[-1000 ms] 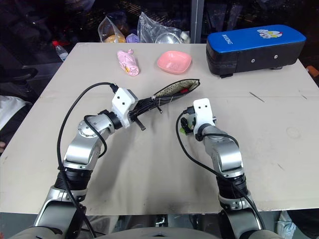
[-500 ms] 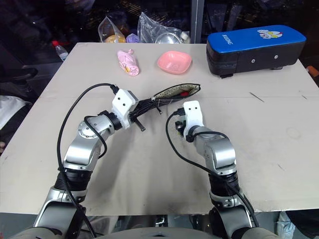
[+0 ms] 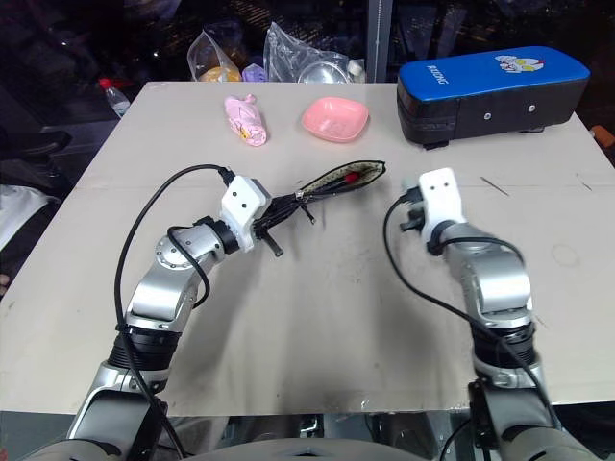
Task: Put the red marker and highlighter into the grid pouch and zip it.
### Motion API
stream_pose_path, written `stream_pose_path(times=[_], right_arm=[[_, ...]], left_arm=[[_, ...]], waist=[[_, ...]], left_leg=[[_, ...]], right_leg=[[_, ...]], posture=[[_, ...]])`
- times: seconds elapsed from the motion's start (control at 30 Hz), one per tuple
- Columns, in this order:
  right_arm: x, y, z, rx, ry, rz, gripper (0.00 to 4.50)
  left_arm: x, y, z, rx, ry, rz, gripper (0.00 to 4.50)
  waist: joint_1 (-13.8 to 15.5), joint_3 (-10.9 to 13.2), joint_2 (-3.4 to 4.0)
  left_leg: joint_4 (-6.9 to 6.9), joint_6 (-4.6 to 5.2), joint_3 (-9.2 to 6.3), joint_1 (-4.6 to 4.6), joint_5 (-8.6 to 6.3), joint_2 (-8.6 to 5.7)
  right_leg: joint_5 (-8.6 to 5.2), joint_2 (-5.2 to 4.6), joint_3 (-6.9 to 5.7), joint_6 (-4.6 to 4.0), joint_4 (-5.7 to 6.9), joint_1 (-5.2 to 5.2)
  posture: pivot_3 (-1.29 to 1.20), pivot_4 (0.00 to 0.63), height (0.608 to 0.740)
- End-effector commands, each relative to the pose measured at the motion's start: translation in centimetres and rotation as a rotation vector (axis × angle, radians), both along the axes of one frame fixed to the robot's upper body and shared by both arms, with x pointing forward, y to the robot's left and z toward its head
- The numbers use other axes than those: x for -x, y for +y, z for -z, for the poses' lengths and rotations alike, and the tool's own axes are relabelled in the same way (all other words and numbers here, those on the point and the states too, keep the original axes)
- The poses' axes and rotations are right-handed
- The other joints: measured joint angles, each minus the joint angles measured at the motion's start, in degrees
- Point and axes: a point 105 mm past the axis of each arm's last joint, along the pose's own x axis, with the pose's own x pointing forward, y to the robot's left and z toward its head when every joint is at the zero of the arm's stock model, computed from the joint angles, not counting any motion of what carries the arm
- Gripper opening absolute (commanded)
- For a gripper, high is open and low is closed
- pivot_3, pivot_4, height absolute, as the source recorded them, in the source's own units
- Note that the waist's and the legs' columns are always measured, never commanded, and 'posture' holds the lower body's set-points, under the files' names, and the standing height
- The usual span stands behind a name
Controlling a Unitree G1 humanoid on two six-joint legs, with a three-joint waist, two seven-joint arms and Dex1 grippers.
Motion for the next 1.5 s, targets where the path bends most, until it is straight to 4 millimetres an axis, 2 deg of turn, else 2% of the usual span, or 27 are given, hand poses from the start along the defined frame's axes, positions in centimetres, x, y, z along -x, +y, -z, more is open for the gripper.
stream_pose_path(times=[0.03, 0.1, 0.23, 0.4, 0.77, 1.03, 1.13, 1.2, 1.23, 1.33, 1.4, 1.43, 1.5], right_arm=[[0.6, 0.1, -5.0, 0.308, -0.297, -0.246, 0.23], [0.9, -0.2, -5.5, 0.489, -0.342, -0.344, 0.23], [2.1, 0.8, -6.5, 0.787, -0.415, -0.587, 0.23], [2.6, 2.3, -5.9, 0.946, -0.452, -0.784, 0.23], [2.0, 4.3, -4.2, 1.062, -0.458, -0.939, 0.23], [1.7, 7.0, -3.4, 1.048, -0.499, -0.988, 0.23], [1.6, 7.4, -2.9, 1.013, -0.478, -1.003, 0.23], [1.7, 7.2, -2.5, 0.976, -0.439, -1.013, 1.29], [1.8, 7.0, -2.6, 0.96, -0.429, -1.01, 1.65], [1.3, 6.0, -4.1, 0.962, -0.487, -0.929, 3.04], [1.4, 5.0, -4.7, 0.947, -0.496, -0.898, 4.16], [1.6, 4.5, -4.9, 0.911, -0.493, -0.883, 4.47], [2.4, 3.9, -6.2, 0.776, -0.509, -0.834, 4.47]], left_arm=[[0.3, -0.7, -1.4, 0.009, -0.057, 0.027, 0.0], [0.3, -0.9, -1.4, 0.01, -0.057, 0.035, 0.0], [0.4, -1.7, -1.3, 0.006, -0.06, 0.064, 0.0], [0.6, -2.8, -1.2, 0.005, -0.061, 0.11, 0.0], [1.4, -4.3, -1.3, -0.024, -0.094, 0.216, 0.0], [2.2, -5.5, -1.2, -0.041, -0.099, 0.285, 0.0], [2.2, -5.7, -1.4, -0.032, -0.102, 0.281, 0.0], [1.9, -5.5, -1.6, -0.011, -0.096, 0.249, 0.0], [1.7, -5.4, -1.6, -0.001, -0.087, 0.235, 0.0], [1.7, -5.2, -1.3, 0.048, -0.04, 0.209, 0.0], [1.5, -4.9, -0.9, 0.074, -0.011, 0.188, 0.0], [1.4, -4.8, -0.8, 0.082, 0.0, 0.18, 0.0], [1.2, -4.7, -0.8, 0.107, 0.022, 0.174, 0.0]], waist=[[0.1, 0.1, 0.11], [0.1, 0.1, 0.11], [0.0, 0.1, 0.06], [0.3, 0.2, 0.05], [0.4, 0.2, 0.03], [0.4, 0.2, 0.04], [0.4, 0.2, 0.04], [0.4, 0.2, 0.04], [0.5, 0.2, 0.04], [0.5, 0.2, 0.04], [0.5, 0.2, 0.04], [0.6, 0.2, 0.04], [0.6, 0.2, 0.04]], left_leg=[[0.01, 0.0, 0.0, 0.0, 0.0, -0.01], [0.0, 0.02, 0.06, 0.0, -0.01, -0.04], [0.0, 0.01, 0.06, 0.02, 0.0, 0.0], [0.03, 0.0, 0.08, 0.02, 0.0, 0.0], [0.08, -0.02, 0.12, 0.02, 0.01, 0.01], [0.1, -0.02, 0.13, 0.03, 0.02, 0.01], [0.12, -0.02, 0.14, 0.03, 0.02, 0.01], [0.12, -0.02, 0.14, 0.03, 0.02, 0.01], [0.12, -0.02, 0.13, 0.03, 0.02, 0.01], [0.14, -0.02, 0.13, 0.03, 0.02, 0.01], [0.15, -0.02, 0.13, 0.03, 0.02, 0.01], [0.16, -0.02, 0.12, 0.03, 0.02, 0.01], [0.16, -0.02, 0.1, 0.03, 0.02, 0.01]], right_leg=[[0.0, 0.01, 0.01, 0.0, -0.01, -0.01], [0.0, -0.02, 0.06, 0.02, -0.1, 0.0], [0.0, 0.02, 0.08, 0.02, -0.13, 0.02], [0.0, 0.01, 0.07, 0.02, -0.14, 0.03], [0.0, 0.0, 0.07, 0.02, -0.13, 0.03], [0.0, 0.01, 0.06, 0.02, -0.07, 0.03], [0.01, 0.0, 0.07, 0.02, -0.06, 0.04], [0.01, 0.0, 0.07, 0.02, -0.04, 0.03], [0.01, 0.0, 0.07, 0.02, -0.04, 0.03], [0.01, 0.0, 0.07, 0.02, -0.02, 0.04], [0.01, 0.0, 0.07, 0.02, 0.01, 0.04], [0.01, 0.0, 0.06, 0.02, 0.02, 0.04], [0.01, 0.0, 0.06, 0.02, 0.01, 0.04]], posture=[[0.0, 0.15, 0.74], [0.0, 0.15, 0.74], [0.0, 0.15, 0.74], [0.0, 0.15, 0.74], [0.0, 0.15, 0.74], [0.0, 0.15, 0.74], [0.0, 0.15, 0.74], [0.0, 0.15, 0.74], [0.0, 0.15, 0.74], [0.0, 0.15, 0.74], [0.0, 0.15, 0.74], [0.0, 0.15, 0.74], [0.0, 0.15, 0.74]])
